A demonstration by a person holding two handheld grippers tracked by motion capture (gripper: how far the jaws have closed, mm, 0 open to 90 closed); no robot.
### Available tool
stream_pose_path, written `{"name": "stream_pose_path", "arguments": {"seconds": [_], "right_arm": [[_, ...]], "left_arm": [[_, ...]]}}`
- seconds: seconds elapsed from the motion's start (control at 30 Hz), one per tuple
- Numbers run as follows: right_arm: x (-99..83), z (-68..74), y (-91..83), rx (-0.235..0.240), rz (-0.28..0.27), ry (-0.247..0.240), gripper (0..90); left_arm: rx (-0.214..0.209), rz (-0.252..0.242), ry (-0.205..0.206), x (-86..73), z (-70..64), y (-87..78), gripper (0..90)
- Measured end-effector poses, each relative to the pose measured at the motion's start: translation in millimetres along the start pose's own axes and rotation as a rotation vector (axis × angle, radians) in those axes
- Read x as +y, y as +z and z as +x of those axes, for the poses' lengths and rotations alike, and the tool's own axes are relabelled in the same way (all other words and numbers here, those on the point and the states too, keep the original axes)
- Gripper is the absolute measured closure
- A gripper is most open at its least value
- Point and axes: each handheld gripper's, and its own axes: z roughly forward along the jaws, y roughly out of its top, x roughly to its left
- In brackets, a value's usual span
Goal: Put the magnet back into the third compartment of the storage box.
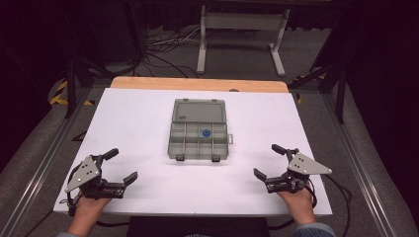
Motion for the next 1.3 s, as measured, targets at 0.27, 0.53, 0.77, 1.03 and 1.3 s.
{"name": "stream_pose_path", "arguments": {"seconds": [0.27,0.53,0.77,1.03,1.3], "right_arm": [[-9.3,3.1,0.5,-0.002,-0.019,0.017,0.0],[-20.2,4.1,4.6,-0.001,0.019,0.049,0.0],[-22.6,5.3,4.5,-0.013,0.024,0.053,0.0],[-23.5,3.1,4.1,-0.015,0.021,0.067,0.0],[-22.7,4.8,5.9,-0.005,0.025,0.057,0.0]], "left_arm": [[-0.016,-0.008,-0.021,-0.8,1.6,0.2,0.2],[-0.021,-0.007,-0.022,-1.9,2.3,1.2,0.2],[-0.025,-0.014,-0.02,-2.8,3.3,1.6,0.2],[-0.027,-0.018,-0.029,-2.8,3.4,1.7,0.1],[-0.028,-0.015,-0.029,-2.9,3.9,1.2,0.1]]}}
